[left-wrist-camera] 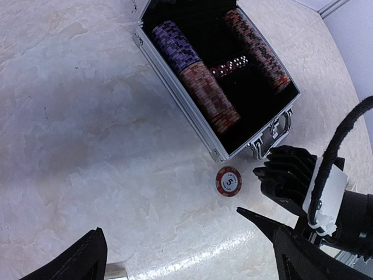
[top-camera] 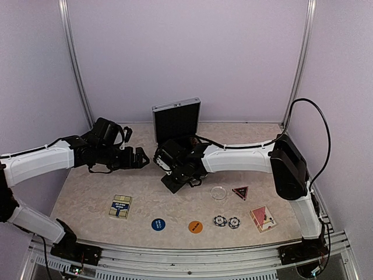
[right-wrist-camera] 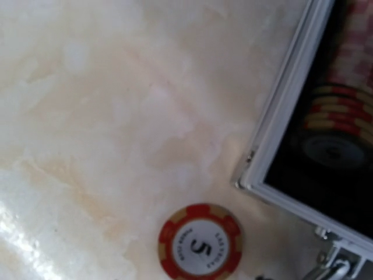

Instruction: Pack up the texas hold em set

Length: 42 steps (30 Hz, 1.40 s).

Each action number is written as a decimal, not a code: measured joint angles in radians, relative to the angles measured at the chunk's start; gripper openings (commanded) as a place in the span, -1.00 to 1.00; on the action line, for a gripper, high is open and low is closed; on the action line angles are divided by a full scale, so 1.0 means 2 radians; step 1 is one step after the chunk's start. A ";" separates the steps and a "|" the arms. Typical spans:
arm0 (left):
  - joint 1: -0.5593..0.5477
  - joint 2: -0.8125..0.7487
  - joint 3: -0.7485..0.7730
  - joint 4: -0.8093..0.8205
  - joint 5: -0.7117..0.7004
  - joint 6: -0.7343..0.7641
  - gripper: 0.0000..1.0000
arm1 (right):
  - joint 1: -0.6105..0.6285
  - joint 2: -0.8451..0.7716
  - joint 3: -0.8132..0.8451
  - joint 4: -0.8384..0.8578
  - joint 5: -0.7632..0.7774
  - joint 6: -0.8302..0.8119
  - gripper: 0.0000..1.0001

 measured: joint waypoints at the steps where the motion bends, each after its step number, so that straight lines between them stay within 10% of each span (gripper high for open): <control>1: 0.000 0.000 0.000 0.001 0.000 -0.001 0.98 | 0.000 0.000 0.002 0.000 0.000 -0.001 0.03; 26: -0.004 -0.015 -0.014 0.006 -0.010 -0.003 0.98 | -0.031 0.059 0.046 -0.012 -0.045 0.002 0.19; 42: 0.000 -0.019 -0.016 0.006 -0.012 -0.003 0.98 | -0.032 0.047 0.021 0.017 -0.077 -0.001 -0.29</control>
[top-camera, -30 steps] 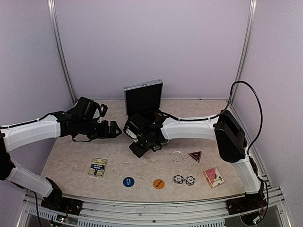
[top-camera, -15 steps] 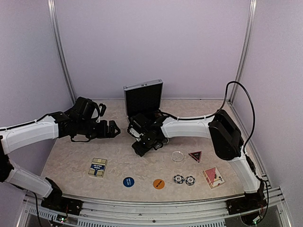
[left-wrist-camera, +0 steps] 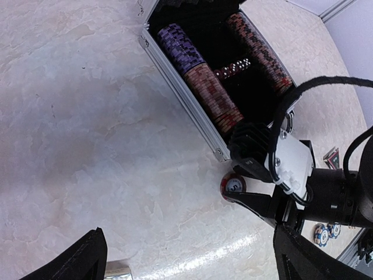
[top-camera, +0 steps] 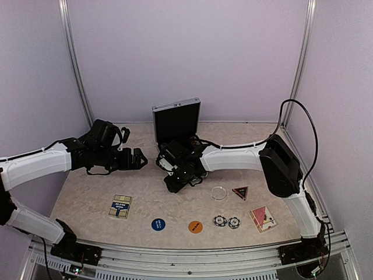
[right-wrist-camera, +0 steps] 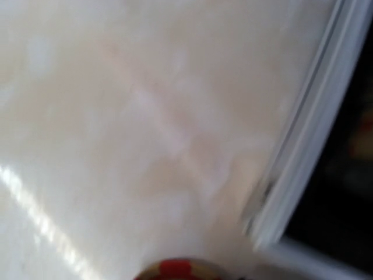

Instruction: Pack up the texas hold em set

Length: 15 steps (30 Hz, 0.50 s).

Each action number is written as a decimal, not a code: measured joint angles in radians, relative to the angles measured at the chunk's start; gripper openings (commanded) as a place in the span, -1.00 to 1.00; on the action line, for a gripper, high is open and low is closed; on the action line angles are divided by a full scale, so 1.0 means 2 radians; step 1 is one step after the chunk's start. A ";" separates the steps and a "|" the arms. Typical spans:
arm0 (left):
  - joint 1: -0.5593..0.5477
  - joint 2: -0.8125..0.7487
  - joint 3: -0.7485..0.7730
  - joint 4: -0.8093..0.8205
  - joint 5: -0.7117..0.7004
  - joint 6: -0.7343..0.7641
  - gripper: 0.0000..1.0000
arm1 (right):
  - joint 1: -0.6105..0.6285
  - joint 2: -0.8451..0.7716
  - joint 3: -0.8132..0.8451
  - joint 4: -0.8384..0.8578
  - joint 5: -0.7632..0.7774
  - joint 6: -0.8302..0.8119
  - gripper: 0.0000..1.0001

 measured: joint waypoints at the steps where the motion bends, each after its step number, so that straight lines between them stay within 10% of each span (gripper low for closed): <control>1: 0.000 0.000 0.000 0.000 0.000 0.000 0.98 | 0.002 -0.005 -0.008 -0.001 0.001 0.000 -0.28; 15: -0.012 -0.001 -0.009 0.008 0.007 -0.007 0.98 | 0.042 -0.122 -0.184 0.006 0.006 0.002 -0.15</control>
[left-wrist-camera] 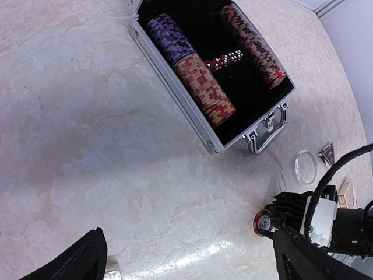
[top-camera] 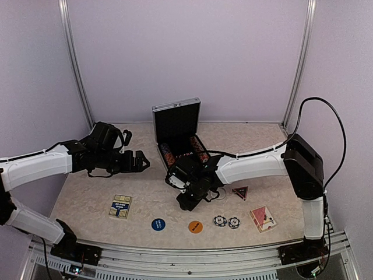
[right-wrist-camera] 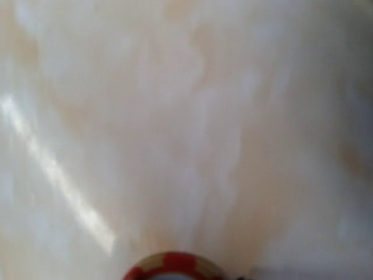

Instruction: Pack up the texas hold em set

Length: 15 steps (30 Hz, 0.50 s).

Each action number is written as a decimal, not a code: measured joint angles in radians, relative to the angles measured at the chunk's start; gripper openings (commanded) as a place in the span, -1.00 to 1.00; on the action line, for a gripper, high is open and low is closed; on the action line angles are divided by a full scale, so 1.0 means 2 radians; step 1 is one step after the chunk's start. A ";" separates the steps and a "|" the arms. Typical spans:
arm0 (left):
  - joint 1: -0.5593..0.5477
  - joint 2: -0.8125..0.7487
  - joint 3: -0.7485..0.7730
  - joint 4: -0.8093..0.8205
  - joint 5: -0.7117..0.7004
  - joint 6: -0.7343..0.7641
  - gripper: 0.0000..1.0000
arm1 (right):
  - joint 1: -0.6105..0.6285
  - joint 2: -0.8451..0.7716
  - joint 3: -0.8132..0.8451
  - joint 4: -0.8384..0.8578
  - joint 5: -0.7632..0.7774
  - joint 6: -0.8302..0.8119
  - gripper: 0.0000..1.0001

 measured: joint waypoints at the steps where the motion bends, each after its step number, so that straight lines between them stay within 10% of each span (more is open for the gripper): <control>1: -0.003 0.000 -0.001 0.000 0.001 -0.001 0.98 | 0.001 -0.008 -0.011 -0.001 -0.001 0.000 -0.10; 15: -0.019 0.003 -0.001 0.004 0.002 -0.006 0.98 | 0.001 0.018 0.143 -0.148 -0.013 -0.052 0.24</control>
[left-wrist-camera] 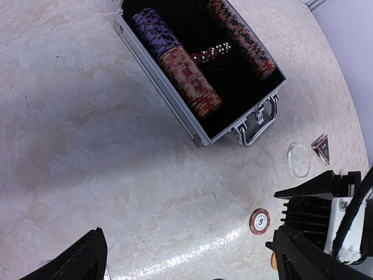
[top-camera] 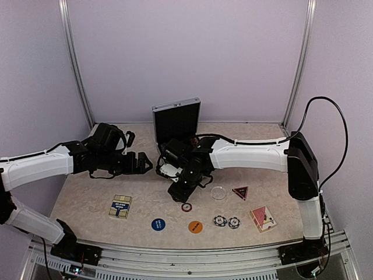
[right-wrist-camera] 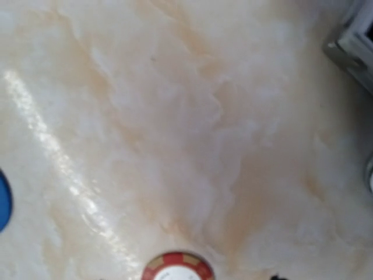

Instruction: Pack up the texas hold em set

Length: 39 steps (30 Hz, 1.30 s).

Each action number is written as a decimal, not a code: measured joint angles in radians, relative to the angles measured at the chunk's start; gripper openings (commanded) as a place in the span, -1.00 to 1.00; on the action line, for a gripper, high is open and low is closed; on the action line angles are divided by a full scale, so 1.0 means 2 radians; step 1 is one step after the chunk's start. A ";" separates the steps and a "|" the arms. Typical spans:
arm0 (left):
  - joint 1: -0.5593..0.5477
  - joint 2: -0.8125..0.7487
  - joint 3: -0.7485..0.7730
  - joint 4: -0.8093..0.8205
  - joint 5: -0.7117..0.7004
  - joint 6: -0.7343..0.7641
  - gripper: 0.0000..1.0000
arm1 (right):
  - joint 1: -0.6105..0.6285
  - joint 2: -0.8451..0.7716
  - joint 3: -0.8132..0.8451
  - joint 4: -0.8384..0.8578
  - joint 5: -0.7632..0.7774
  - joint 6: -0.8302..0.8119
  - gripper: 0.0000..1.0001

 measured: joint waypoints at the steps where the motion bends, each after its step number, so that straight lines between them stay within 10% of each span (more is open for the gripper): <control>1: 0.000 0.000 0.000 0.000 0.000 0.000 0.98 | 0.000 0.004 0.007 -0.006 -0.004 -0.002 0.26; 16: -0.005 -0.010 -0.010 0.001 -0.002 -0.004 0.98 | 0.000 0.066 0.047 -0.080 -0.013 -0.021 0.63; 39: -0.035 -0.008 -0.107 0.135 0.118 -0.081 0.94 | -0.002 0.089 0.061 -0.098 -0.011 -0.040 0.00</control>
